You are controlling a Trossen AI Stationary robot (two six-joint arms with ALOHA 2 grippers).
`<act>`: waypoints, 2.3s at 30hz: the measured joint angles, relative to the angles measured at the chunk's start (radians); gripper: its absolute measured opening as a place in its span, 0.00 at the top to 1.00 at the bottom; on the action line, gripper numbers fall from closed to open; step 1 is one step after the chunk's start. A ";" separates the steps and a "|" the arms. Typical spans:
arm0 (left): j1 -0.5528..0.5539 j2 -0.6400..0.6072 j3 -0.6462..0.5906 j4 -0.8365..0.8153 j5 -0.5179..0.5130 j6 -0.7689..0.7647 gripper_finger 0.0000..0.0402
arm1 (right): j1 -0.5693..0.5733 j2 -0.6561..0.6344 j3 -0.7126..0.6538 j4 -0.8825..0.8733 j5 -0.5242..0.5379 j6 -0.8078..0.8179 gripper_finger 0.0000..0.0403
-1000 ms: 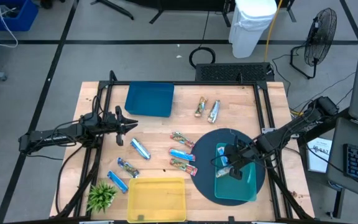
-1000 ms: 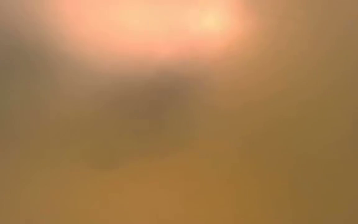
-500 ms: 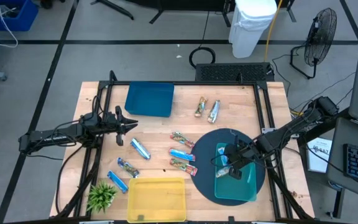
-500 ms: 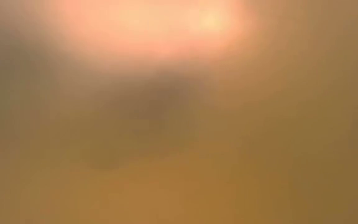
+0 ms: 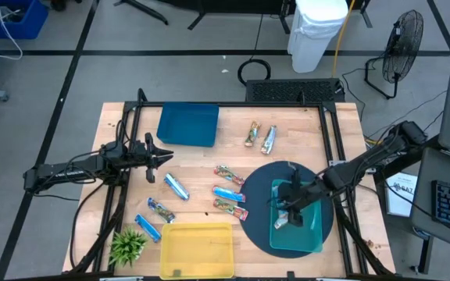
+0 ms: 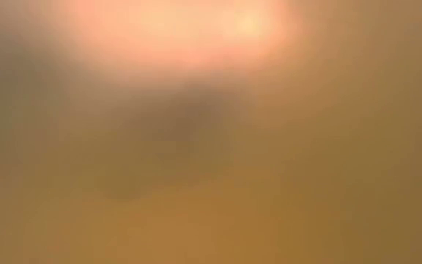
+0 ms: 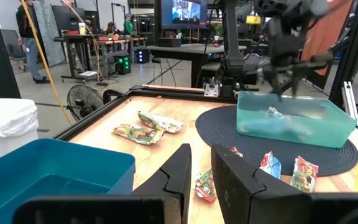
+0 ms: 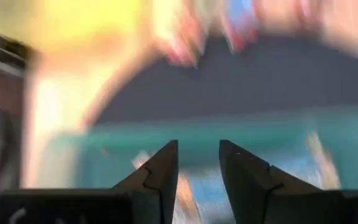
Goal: Pick and place Granola Bars by type
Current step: Put the right yellow granola bar into the green bin
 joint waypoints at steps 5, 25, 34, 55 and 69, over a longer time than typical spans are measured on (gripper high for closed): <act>0.000 0.000 0.000 0.000 0.000 0.000 0.83 | -0.088 -0.059 0.000 0.367 0.004 -0.338 0.71; 0.000 0.000 0.000 0.000 0.000 0.000 0.83 | -1.001 0.028 0.001 0.094 0.002 -0.390 0.53; 0.000 0.000 0.000 0.000 0.000 0.000 0.83 | -1.074 0.209 0.001 0.175 0.027 -0.267 0.53; 0.000 0.000 0.000 0.000 -0.004 0.000 0.83 | -1.065 0.370 0.001 0.221 0.006 -0.164 0.55; 0.000 0.000 0.000 0.000 -0.002 0.000 0.83 | -1.063 0.370 0.001 0.207 -0.137 -0.226 0.94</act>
